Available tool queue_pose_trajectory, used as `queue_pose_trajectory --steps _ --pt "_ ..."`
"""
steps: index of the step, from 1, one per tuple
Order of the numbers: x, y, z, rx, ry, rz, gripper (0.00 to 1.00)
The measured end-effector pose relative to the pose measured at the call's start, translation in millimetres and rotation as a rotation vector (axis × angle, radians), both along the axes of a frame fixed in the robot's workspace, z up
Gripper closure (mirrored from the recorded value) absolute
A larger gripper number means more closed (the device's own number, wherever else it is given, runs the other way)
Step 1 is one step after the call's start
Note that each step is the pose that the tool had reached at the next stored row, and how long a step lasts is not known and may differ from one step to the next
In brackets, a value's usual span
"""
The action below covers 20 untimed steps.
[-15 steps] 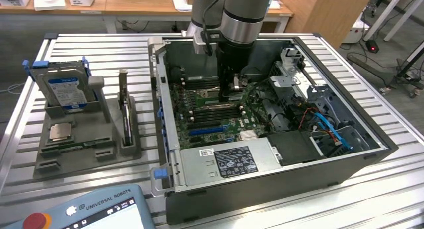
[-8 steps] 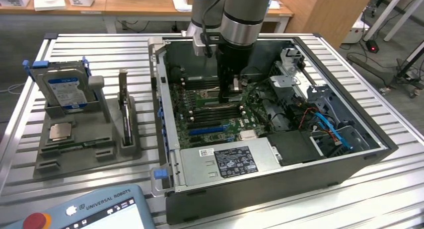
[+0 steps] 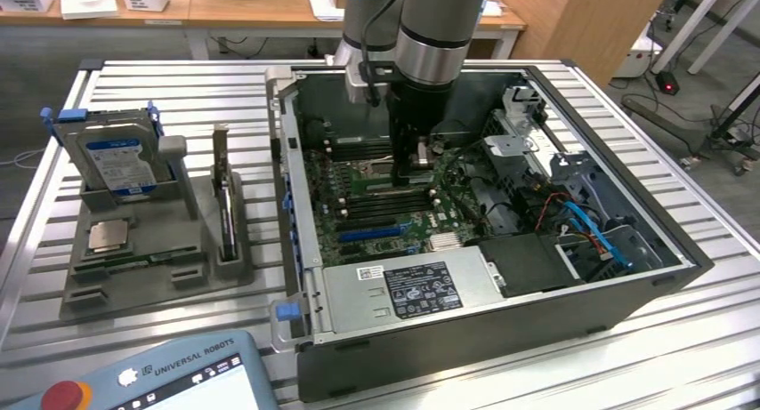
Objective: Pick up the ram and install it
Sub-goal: 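Insert the ram into the slot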
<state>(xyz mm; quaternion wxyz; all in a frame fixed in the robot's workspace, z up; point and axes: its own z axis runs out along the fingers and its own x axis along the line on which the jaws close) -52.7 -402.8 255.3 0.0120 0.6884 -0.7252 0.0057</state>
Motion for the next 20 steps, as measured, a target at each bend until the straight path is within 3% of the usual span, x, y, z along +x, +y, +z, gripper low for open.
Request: queue_pose_trajectory --steps 20 --pt "0.0 0.0 -7.6 -0.0079 0.0001 0.000 0.87"
